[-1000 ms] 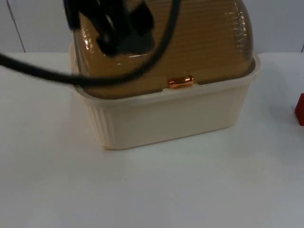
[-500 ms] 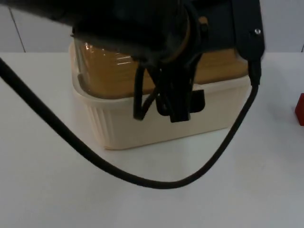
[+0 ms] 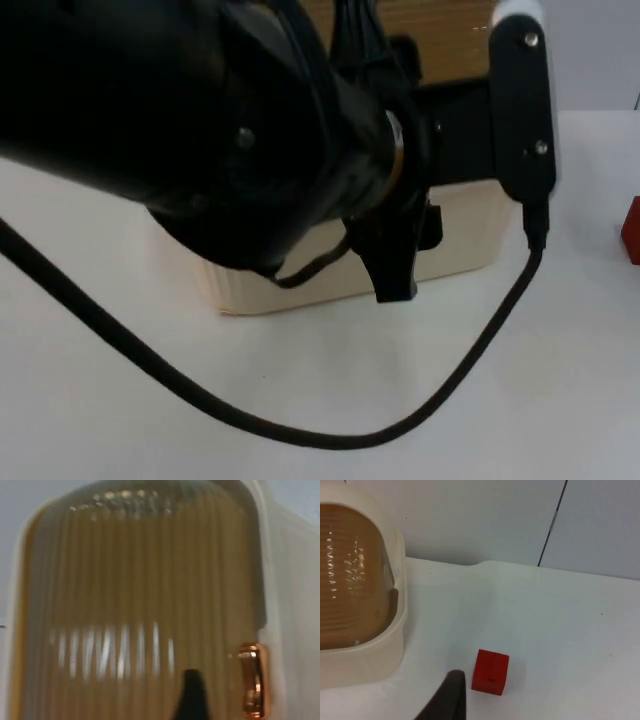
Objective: Open the box lid with the left hand, place the block into the box with the right hand, then close the box lid with the left hand.
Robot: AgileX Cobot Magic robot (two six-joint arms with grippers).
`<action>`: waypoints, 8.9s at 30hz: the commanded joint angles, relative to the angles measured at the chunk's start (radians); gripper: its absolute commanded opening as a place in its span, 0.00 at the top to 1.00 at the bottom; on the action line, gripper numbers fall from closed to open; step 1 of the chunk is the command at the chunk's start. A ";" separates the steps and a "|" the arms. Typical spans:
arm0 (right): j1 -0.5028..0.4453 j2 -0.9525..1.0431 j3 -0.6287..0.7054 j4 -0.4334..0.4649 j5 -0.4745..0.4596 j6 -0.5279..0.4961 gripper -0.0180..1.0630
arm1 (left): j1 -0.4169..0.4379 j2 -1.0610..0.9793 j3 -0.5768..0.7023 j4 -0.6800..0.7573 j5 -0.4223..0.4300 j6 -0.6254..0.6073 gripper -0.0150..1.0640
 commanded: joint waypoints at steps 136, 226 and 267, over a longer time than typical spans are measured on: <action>0.004 -0.003 -0.007 -0.022 0.003 0.029 0.01 | 0.665 -0.517 -0.060 -0.972 -0.414 -0.024 0.99; 0.004 -0.003 -0.003 -0.025 -0.025 0.067 0.01 | 0.993 -0.741 -0.142 -1.775 0.027 0.874 0.01; -0.091 0.805 -0.237 0.036 -0.264 0.171 0.01 | 0.993 -0.740 -0.142 -1.778 0.021 0.874 0.01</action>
